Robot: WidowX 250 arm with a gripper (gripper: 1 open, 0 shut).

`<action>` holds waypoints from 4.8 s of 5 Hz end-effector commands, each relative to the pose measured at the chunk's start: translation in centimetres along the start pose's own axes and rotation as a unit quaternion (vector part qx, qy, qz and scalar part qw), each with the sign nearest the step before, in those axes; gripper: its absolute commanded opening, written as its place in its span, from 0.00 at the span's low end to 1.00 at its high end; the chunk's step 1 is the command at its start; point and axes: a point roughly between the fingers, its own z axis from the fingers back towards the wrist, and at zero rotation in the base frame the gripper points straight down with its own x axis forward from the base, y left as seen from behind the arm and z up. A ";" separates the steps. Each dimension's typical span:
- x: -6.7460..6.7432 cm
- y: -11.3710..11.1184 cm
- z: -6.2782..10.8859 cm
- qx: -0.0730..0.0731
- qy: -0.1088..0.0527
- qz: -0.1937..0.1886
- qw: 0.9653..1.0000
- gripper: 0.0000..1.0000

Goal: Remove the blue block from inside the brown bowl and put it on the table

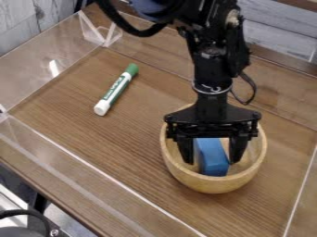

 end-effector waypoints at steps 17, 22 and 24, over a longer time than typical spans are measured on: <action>2.2 1.3 8.6 -0.057 -0.033 -0.053 0.996 1.00; 0.2 -1.5 3.2 -0.054 -0.043 -0.058 0.996 1.00; 0.3 -1.5 1.1 -0.052 -0.045 -0.046 0.997 1.00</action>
